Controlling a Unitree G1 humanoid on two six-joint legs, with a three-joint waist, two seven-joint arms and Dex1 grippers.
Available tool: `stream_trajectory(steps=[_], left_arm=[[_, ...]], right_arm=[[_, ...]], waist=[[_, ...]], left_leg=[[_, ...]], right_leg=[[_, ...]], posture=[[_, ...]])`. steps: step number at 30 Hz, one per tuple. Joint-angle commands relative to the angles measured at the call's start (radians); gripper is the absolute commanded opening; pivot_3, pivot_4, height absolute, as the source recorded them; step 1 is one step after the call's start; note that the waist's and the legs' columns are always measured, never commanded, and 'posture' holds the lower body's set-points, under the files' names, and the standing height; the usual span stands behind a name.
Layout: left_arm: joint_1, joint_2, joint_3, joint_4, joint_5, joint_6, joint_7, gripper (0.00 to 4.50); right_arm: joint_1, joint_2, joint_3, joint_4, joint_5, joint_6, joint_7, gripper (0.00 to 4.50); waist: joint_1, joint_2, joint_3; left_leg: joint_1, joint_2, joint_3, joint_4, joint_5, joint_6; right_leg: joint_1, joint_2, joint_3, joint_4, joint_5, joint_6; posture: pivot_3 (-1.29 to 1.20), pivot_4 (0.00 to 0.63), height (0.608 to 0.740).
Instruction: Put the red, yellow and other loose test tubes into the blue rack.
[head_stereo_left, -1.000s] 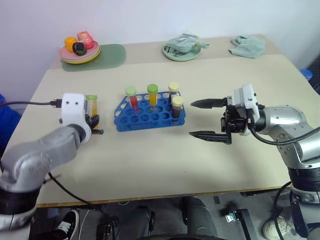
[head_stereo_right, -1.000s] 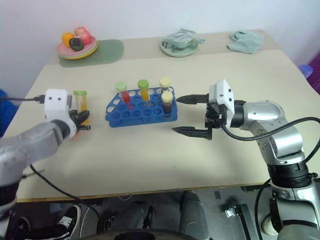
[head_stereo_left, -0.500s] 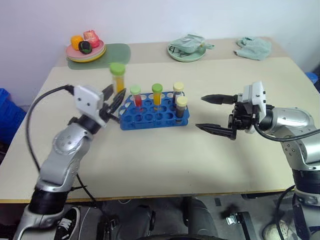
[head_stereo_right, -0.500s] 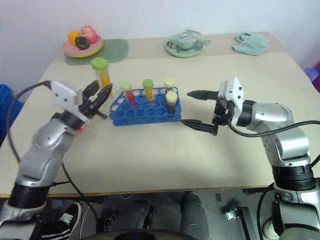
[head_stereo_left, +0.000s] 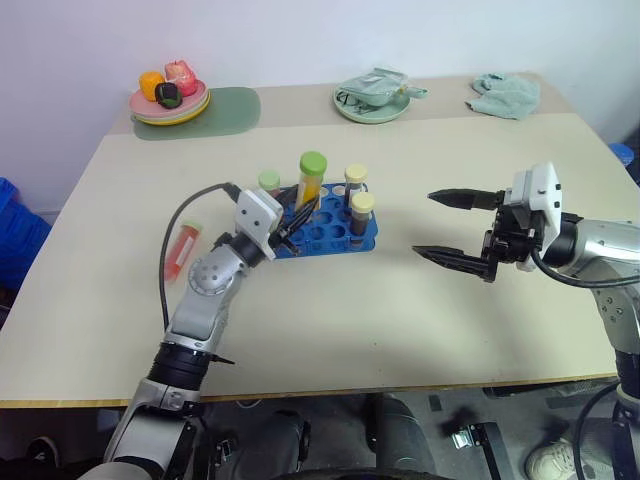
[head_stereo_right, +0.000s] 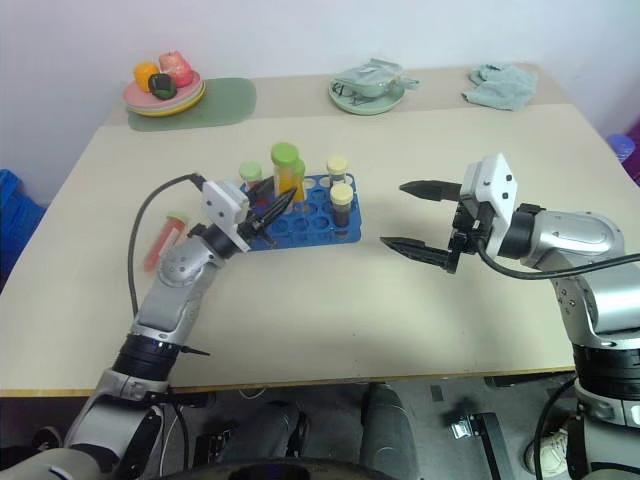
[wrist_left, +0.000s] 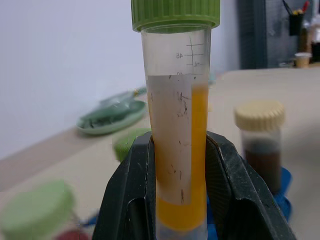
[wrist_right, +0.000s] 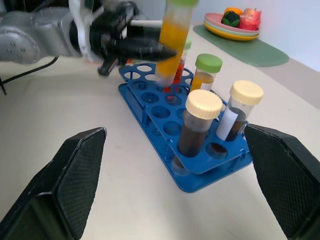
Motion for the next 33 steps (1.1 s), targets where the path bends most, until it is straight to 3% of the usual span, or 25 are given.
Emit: stream_trajectory(steps=[1,22,33], left_arm=[[0.003,-0.019,0.004,-0.01,0.018,-0.028,-0.011,0.76],[0.038,-0.09,0.002,0.07,0.071,-0.067,-0.017,0.76],[0.022,-0.13,0.062,0.099,-0.011,0.006,-0.028,0.76]], right_arm=[[0.013,-0.026,-0.05,-0.046,0.024,0.007,-0.007,4.5],[0.006,-0.057,-0.072,-0.04,0.027,0.013,-0.015,4.5],[-0.001,-0.055,-0.072,-0.039,0.023,0.01,-0.021,4.5]], waist=[[0.0,0.0,0.0],[0.002,0.0,0.0],[0.001,0.0,0.0]], left_leg=[[0.0,0.0,0.0,0.0,0.0,0.0],[0.0,0.0,0.0,0.0,0.0,0.0],[0.001,0.0,0.001,0.0,0.0,0.0]], right_leg=[[0.0,0.0,0.0,0.0,0.0,0.0],[0.0,0.0,0.0,0.0,0.0,0.0],[0.001,0.0,0.0,0.0,0.0,0.0]], posture=[[0.0,0.15,0.74],[0.0,0.15,0.74],[0.0,0.15,0.74]])
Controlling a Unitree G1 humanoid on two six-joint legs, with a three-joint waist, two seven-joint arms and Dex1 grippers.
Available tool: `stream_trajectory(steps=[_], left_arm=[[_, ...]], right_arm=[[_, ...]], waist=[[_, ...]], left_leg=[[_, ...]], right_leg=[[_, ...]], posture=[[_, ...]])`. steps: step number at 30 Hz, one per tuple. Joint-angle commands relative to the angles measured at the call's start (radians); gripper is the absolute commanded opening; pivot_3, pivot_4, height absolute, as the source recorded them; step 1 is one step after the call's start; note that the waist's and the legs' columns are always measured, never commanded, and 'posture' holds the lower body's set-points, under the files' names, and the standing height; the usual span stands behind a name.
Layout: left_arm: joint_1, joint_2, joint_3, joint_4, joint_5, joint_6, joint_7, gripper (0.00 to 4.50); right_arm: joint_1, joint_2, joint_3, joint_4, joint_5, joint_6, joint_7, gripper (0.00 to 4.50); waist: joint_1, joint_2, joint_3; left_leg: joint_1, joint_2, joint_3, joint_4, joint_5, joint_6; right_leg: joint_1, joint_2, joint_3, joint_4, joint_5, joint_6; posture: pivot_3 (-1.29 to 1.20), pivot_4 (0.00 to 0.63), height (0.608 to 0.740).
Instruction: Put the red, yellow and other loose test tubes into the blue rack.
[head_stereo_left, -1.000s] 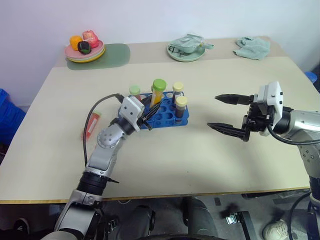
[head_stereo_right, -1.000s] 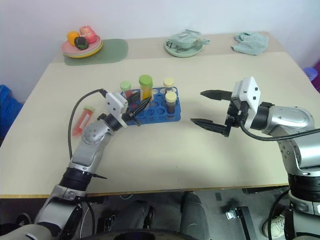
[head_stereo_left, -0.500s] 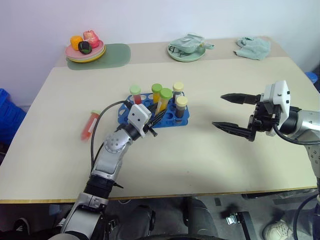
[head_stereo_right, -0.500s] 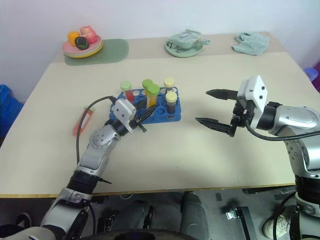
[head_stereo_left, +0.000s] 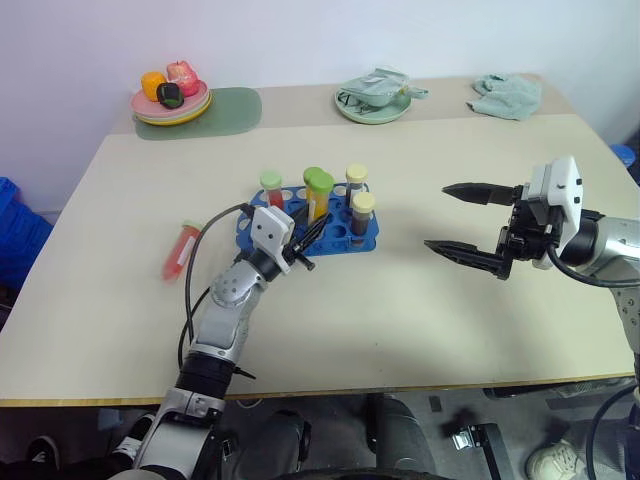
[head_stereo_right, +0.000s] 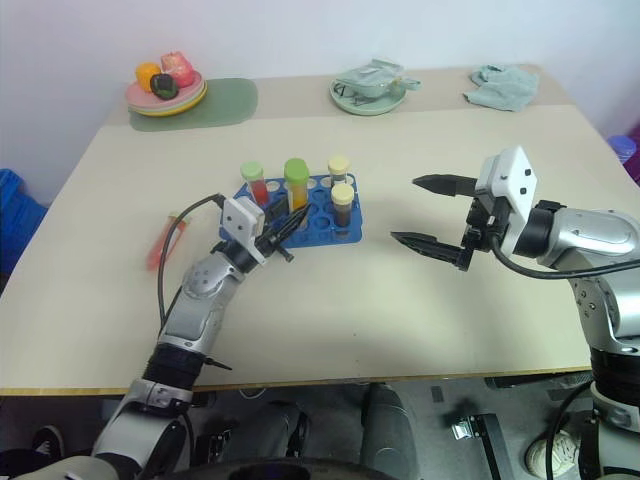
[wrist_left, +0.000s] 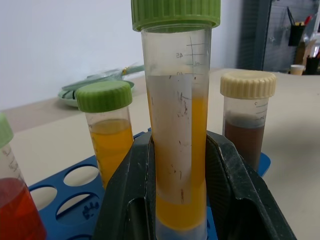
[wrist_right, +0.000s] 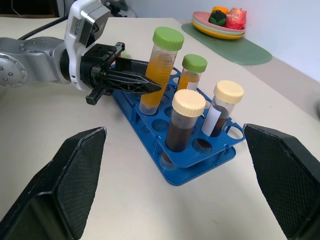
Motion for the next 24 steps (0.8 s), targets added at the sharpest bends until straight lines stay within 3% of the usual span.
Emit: stream_trajectory(steps=[1,14,24], left_arm=[[-0.019,-0.001,0.018,0.013,-0.01,0.015,-0.008,0.76],[0.032,0.001,-0.003,-0.043,-0.027,0.038,-0.082,0.76],[-0.007,-0.016,0.017,0.015,-0.016,0.018,-0.059,0.76]], right_arm=[[-0.017,-0.015,-0.028,-0.025,0.011,-0.012,-0.005,4.5],[-0.03,-0.005,-0.015,-0.012,0.001,-0.024,-0.005,4.5],[-0.034,0.001,-0.012,-0.013,-0.001,-0.023,-0.01,4.5]], waist=[[0.0,0.0,0.0],[0.001,0.0,0.0],[0.001,0.0,0.0]], left_leg=[[0.0,0.0,0.0,0.0,0.0,0.0],[0.0,0.0,0.0,0.0,0.0,0.0],[0.001,0.0,0.0,0.0,0.0,0.0]], right_leg=[[0.0,0.0,0.0,0.0,0.0,0.0],[0.001,0.0,0.0,0.0,0.0,0.0],[0.001,0.0,0.0,0.0,0.0,0.0]], posture=[[0.0,0.15,0.74],[0.0,0.15,0.74],[0.0,0.15,0.74]])
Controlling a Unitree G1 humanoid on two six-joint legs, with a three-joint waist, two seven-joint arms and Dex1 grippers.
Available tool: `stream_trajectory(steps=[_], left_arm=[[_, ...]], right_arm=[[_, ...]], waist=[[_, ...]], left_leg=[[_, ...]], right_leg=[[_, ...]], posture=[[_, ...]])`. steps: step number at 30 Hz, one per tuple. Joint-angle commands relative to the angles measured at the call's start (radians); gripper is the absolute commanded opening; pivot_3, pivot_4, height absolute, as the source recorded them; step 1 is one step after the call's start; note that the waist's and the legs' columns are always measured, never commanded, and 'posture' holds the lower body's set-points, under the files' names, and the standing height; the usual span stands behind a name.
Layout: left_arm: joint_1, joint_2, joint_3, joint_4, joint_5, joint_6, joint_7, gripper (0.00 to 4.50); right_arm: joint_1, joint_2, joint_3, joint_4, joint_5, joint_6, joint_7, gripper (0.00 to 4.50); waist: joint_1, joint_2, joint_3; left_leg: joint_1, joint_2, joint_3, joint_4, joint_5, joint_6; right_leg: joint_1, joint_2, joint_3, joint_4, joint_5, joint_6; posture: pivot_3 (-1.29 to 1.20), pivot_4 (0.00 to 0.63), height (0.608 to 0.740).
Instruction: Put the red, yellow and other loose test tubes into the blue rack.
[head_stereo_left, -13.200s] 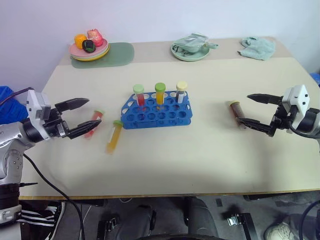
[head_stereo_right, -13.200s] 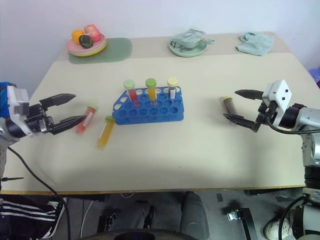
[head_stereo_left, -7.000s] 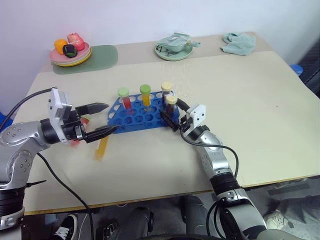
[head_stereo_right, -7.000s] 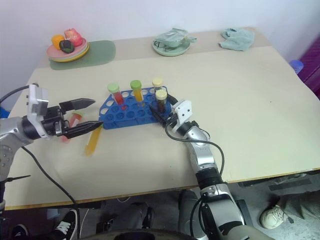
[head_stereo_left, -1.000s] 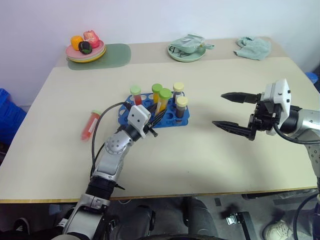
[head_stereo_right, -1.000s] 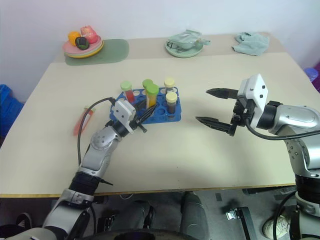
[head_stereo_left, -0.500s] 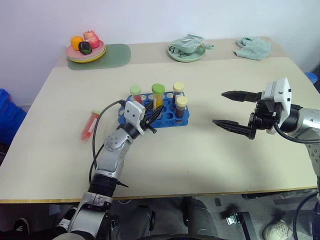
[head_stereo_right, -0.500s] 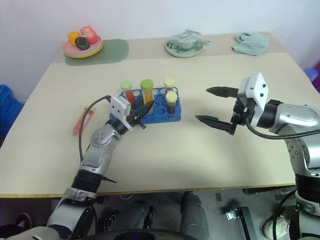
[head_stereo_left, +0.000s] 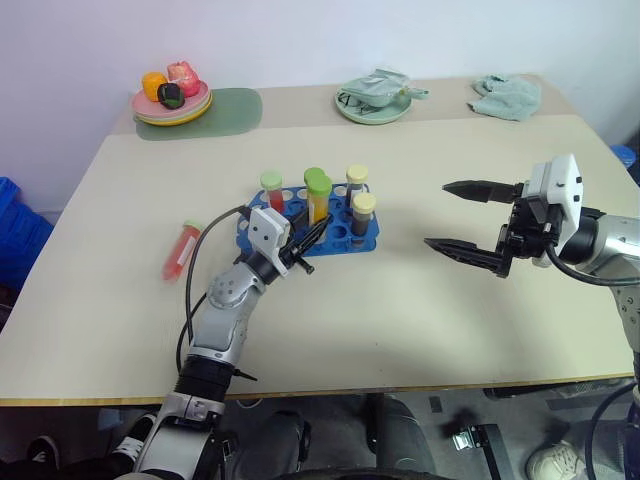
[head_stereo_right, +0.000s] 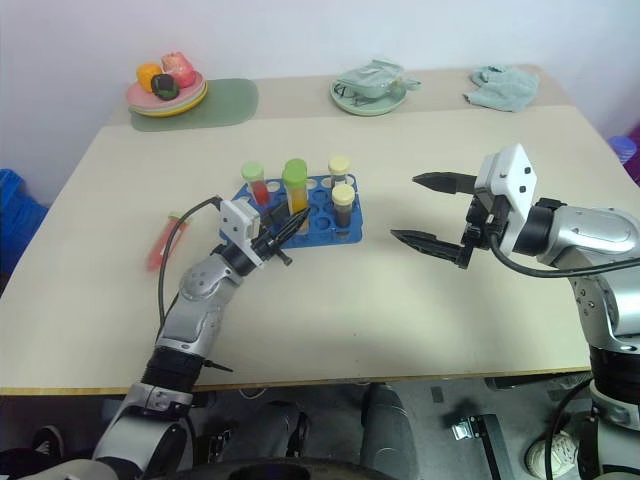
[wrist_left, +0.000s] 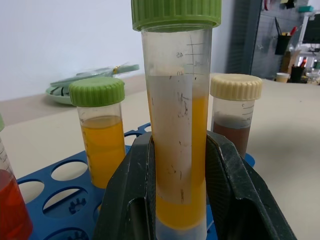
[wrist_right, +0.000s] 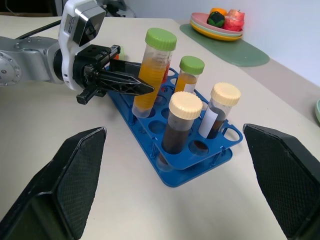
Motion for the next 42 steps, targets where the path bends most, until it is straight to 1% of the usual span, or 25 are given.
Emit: stream_trajectory(steps=[1,7,14,16,17,18,20,22,25,29,34,37,38,40,42], left_arm=[[-0.024,-0.007,0.002,0.036,0.012,-0.01,0.0,0.76],[-0.059,-0.027,-0.002,0.083,0.024,-0.03,0.0,0.76],[-0.012,-0.026,0.015,0.043,0.017,-0.014,0.01,0.76],[-0.004,-0.023,0.025,0.031,0.008,-0.007,0.01,1.77],[-0.002,-0.022,0.028,0.025,0.005,-0.007,0.012,1.99],[-0.002,-0.021,0.032,0.017,0.002,-0.005,0.014,2.57],[-0.001,-0.018,0.036,-0.003,-0.004,0.004,0.016,3.59],[0.004,-0.014,0.037,-0.025,-0.009,0.009,0.015,4.48],[0.017,0.001,0.037,-0.07,-0.011,0.034,0.019,4.48],[0.049,0.042,0.054,-0.186,0.0,0.091,0.051,4.48],[0.092,0.163,0.107,-0.367,-0.047,0.26,0.045,4.48],[0.132,0.243,0.167,-0.464,-0.094,0.362,0.038,4.48],[0.146,0.271,0.196,-0.495,-0.121,0.404,0.035,4.48],[0.18,0.355,0.26,-0.559,-0.189,0.526,0.013,4.48],[0.206,0.455,0.338,-0.603,-0.289,0.683,-0.012,4.48]], right_arm=[[-0.025,0.0,-0.015,-0.016,0.01,-0.018,-0.007,4.5],[-0.03,0.0,-0.009,-0.013,0.008,-0.019,-0.006,4.5],[-0.026,0.001,-0.011,-0.015,0.007,-0.018,-0.008,4.5],[-0.027,0.003,-0.009,-0.013,0.006,-0.02,-0.009,4.5],[-0.028,0.004,-0.008,-0.011,0.005,-0.022,-0.008,4.5],[-0.03,0.005,-0.006,-0.008,0.004,-0.023,-0.008,4.5],[-0.035,0.006,-0.003,-0.003,0.001,-0.026,-0.007,4.5],[-0.038,0.008,0.001,0.003,0.0,-0.029,-0.005,4.5],[-0.045,0.009,0.01,0.014,-0.004,-0.038,-0.001,4.5],[-0.053,0.009,0.018,0.029,-0.004,-0.051,0.003,4.5],[-0.062,0.022,0.038,0.054,-0.014,-0.077,0.01,4.5],[-0.066,0.023,0.044,0.068,-0.018,-0.09,0.027,4.5],[-0.069,0.02,0.044,0.073,-0.014,-0.09,0.037,4.5],[-0.075,0.01,0.041,0.085,-0.01,-0.09,0.059,4.5],[-0.081,-0.002,0.04,0.095,0.004,-0.08,0.09,4.5]], waist=[[0.0,0.0,0.0],[0.001,0.0,0.0],[0.0,0.0,0.0],[0.0,0.0,0.0],[-0.001,0.0,0.0],[-0.001,0.0,0.0],[-0.001,0.0,0.0],[-0.001,0.0,0.0],[-0.001,0.0,0.0],[-0.001,0.0,0.0],[-0.002,0.0,0.0],[-0.003,0.0,0.0],[-0.003,0.0,0.0],[-0.004,0.0,0.0],[-0.005,0.0,0.0]], left_leg=[[0.0,0.0,0.0,0.0,0.0,0.0],[0.0,0.0,0.0,0.0,0.0,0.0],[0.0,0.0,0.0,0.0,0.0,0.0],[0.0,0.0,0.0,0.0,0.0,0.0],[0.0,0.0,0.0,0.0,0.0,0.0],[0.0,0.0,0.0,0.0,0.0,0.0],[0.0,0.0,0.0,0.0,0.0,0.0],[0.0,0.0,0.0,0.0,0.0,0.0],[0.0,0.0,0.0,0.0,0.0,0.0],[0.0,0.001,0.0,0.0,0.0,0.0],[0.0,0.001,0.0,0.0,0.0,0.0],[0.0,0.001,0.0,0.0,0.0,0.0],[0.0,0.001,0.0,0.0,0.0,0.0],[0.0,0.001,0.0,-0.001,0.0,0.0],[-0.001,0.002,0.0,-0.001,0.0,0.0]], right_leg=[[0.0,0.0,0.0,0.0,0.0,0.0],[0.0,0.0,0.0,0.0,0.0,0.0],[0.0,0.0,0.0,0.0,0.0,0.0],[0.0,0.0,0.0,0.0,0.0,0.0],[0.0,0.0,0.0,0.0,0.0,0.0],[0.0,0.0,0.0,0.0,0.0,0.0],[0.0,0.0,0.0,0.0,0.0,0.0],[0.0,0.0,0.0,0.0,0.0,0.0],[0.0,0.0,0.0,0.0,0.0,0.0],[0.0,0.0,0.0,0.0,0.0,0.0],[0.0,0.001,0.0,0.0,0.0,0.0],[-0.001,0.001,0.0,0.0,0.0,0.0],[-0.001,0.001,0.0,0.0,0.0,0.0],[-0.001,0.001,0.0,0.0,0.0,0.0],[-0.002,0.001,0.0,0.001,0.0,0.0]], posture=[[0.0,0.15,0.74],[0.0,0.15,0.74],[0.0,0.15,0.74],[0.0,0.15,0.74],[0.0,0.15,0.74],[0.0,0.15,0.74],[0.0,0.15,0.74],[0.0,0.15,0.74],[0.0,0.15,0.74],[0.0,0.15,0.74],[0.0,0.15,0.74],[0.0,0.15,0.74],[0.0,0.15,0.74],[0.0,0.15,0.74],[0.0,0.15,0.74]])
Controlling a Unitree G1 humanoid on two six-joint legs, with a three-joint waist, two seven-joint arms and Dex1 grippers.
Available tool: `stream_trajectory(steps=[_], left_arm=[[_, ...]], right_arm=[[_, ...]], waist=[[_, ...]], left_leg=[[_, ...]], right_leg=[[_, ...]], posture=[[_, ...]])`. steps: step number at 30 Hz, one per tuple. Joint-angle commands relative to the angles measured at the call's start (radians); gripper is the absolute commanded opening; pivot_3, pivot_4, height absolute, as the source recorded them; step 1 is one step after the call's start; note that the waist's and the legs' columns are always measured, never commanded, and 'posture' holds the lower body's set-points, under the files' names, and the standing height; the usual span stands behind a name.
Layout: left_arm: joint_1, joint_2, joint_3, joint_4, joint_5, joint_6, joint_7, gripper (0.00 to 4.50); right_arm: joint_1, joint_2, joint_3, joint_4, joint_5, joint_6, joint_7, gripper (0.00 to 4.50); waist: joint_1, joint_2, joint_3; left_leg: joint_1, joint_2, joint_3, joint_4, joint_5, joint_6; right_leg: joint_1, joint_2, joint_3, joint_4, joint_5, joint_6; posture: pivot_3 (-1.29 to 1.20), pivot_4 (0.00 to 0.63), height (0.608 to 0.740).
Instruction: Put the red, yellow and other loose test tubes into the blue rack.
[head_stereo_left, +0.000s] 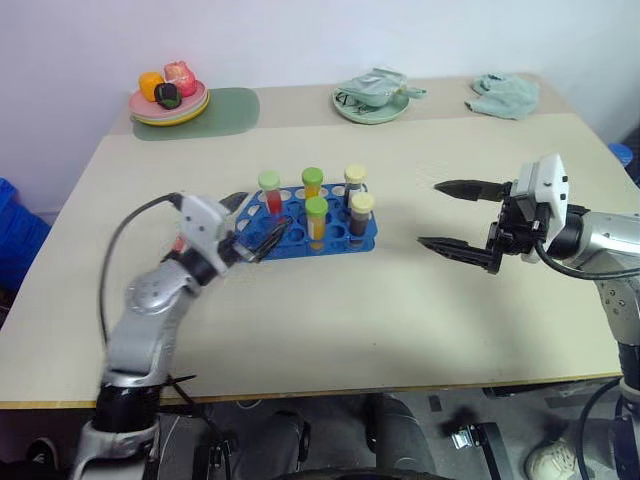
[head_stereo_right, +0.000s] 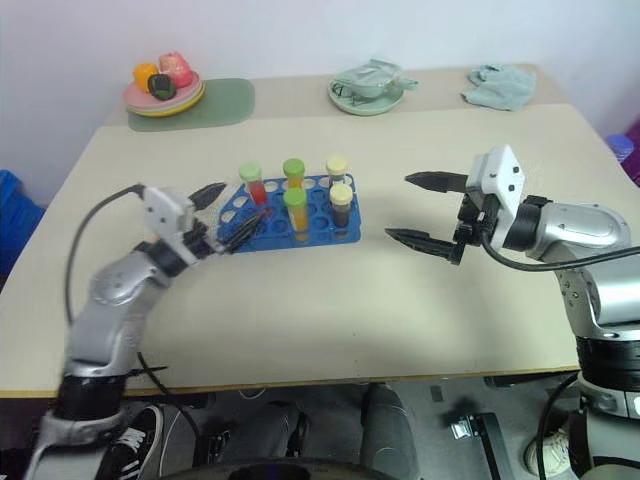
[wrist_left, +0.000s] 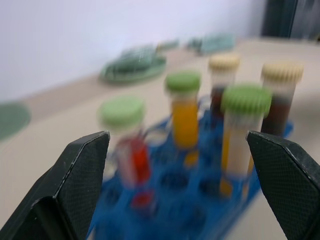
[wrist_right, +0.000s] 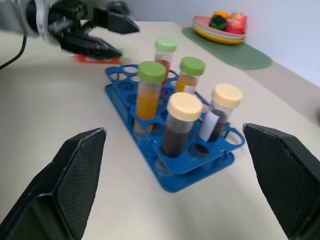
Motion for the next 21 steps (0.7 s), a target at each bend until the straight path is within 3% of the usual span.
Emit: stream_trajectory(steps=[1,6,9,15,21], left_arm=[[0.026,0.145,0.141,-0.096,-0.157,0.243,-0.041,4.48],[0.001,0.377,0.261,0.016,-0.26,0.501,-0.109,4.48],[-0.137,0.502,0.202,0.208,-0.212,0.628,-0.101,4.48],[-0.423,0.547,-0.003,0.392,-0.178,0.931,-0.077,4.48],[-0.596,0.565,-0.215,0.611,-0.048,0.87,-0.165,4.48]], right_arm=[[-0.03,-0.025,-0.021,0.004,0.027,-0.007,0.052,4.5],[-0.061,-0.048,-0.006,0.0,0.073,0.06,0.116,4.5],[-0.1,-0.063,0.03,-0.007,0.094,0.11,0.167,4.5],[-0.149,-0.043,0.065,0.035,0.065,0.091,0.179,4.5],[-0.148,-0.036,0.074,0.045,0.052,0.074,0.18,4.5]], waist=[[-0.001,0.0,0.0],[0.001,0.0,0.001],[0.002,-0.001,0.001],[-0.003,-0.001,0.001],[-0.03,-0.001,0.001]], left_leg=[[0.0,0.0,0.0,0.0,0.0,0.0],[0.0,0.0,0.0,0.0,-0.001,0.001],[0.0,0.0,0.0,0.0,-0.001,0.001],[0.0,0.0,0.0,-0.001,-0.001,0.002],[-0.002,-0.001,0.0,-0.001,-0.001,0.001]], right_leg=[[0.0,0.0,0.0,0.0,0.0,0.0],[0.0,0.001,0.0,0.0,0.0,0.0],[0.0,0.001,0.0,0.0,0.0,0.0],[0.0,0.001,0.0,0.0,0.0,0.0],[-0.003,0.001,-0.001,0.001,0.0,0.0]], posture=[[0.0,0.15,0.74],[0.0,0.15,0.74],[0.0,0.15,0.74],[0.0,0.15,0.74],[0.0,0.15,0.74]])
